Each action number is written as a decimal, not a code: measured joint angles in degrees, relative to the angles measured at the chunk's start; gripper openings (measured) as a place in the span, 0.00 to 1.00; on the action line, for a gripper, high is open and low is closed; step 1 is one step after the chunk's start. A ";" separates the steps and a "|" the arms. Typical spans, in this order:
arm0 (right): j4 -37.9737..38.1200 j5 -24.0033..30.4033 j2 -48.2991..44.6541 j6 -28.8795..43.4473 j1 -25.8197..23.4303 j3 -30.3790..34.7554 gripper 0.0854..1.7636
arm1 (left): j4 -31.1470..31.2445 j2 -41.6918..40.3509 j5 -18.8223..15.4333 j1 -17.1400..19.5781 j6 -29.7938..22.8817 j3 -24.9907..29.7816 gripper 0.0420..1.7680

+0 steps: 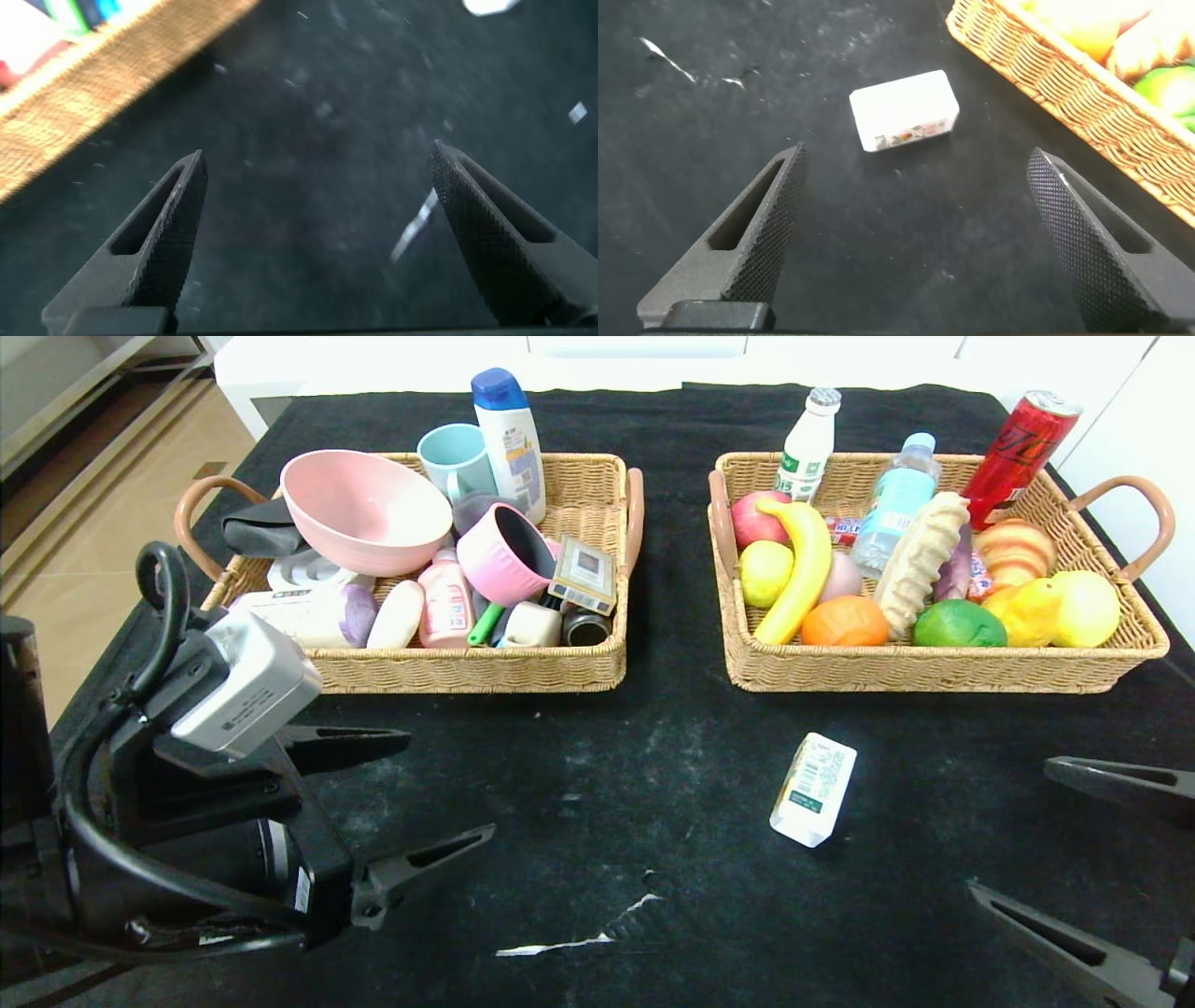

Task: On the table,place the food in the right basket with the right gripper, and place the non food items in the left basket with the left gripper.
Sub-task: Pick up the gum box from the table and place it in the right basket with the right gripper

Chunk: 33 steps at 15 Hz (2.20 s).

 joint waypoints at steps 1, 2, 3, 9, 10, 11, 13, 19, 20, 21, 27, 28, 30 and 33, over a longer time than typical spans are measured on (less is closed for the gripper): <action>0.00 -0.05 0.00 0.22 0.54 -0.06 0.97 | -0.15 -0.15 -0.18 0.04 0.30 0.93 0.96; 0.00 -0.02 0.01 0.41 0.87 -0.09 0.97 | -0.28 -0.30 -0.22 0.04 0.39 1.97 0.96; 0.00 0.00 0.04 0.52 1.05 -0.09 0.97 | -0.41 -0.46 -0.29 0.04 0.37 3.00 0.96; 0.00 -0.05 1.30 2.90 1.33 -0.34 0.97 | -3.73 -0.61 -1.05 -0.05 0.37 6.91 0.96; 0.02 -0.06 1.55 3.67 1.80 -0.59 0.97 | -4.00 -0.56 -1.32 -0.27 0.34 6.95 0.97; 0.11 -0.38 1.96 4.30 2.38 -0.85 0.97 | -4.00 -0.61 -1.40 -0.30 0.33 6.91 0.97; 0.24 -3.80 3.25 5.22 3.17 -1.69 0.97 | -4.33 -0.88 -1.49 -0.35 0.33 6.84 0.97; 0.83 -32.10 10.75 21.30 17.04 -10.48 0.97 | -4.30 -2.76 -1.54 -1.82 0.39 6.97 0.97; 1.49 -37.32 12.82 23.94 19.41 -12.74 0.97 | -4.28 -3.06 -1.49 -1.96 0.39 7.06 0.97; 2.21 -41.58 14.79 26.61 21.00 -15.01 0.97 | -4.28 -3.28 -1.45 -2.06 0.39 7.17 0.97; 6.21 -54.46 25.92 40.79 25.23 -24.67 0.97 | -4.28 -3.58 -1.34 -2.10 0.28 7.36 0.97; 6.25 -54.72 26.83 41.23 25.28 -25.33 0.97 | -4.30 -3.58 -1.34 -2.04 0.26 7.36 0.97; 6.75 -54.78 27.93 41.45 25.17 -25.81 0.97 | -4.28 -3.56 -1.43 -2.07 0.23 7.44 0.97; 8.08 -54.72 28.87 41.50 24.23 -26.11 0.97 | -4.36 -3.62 -1.43 -2.12 0.37 7.77 0.97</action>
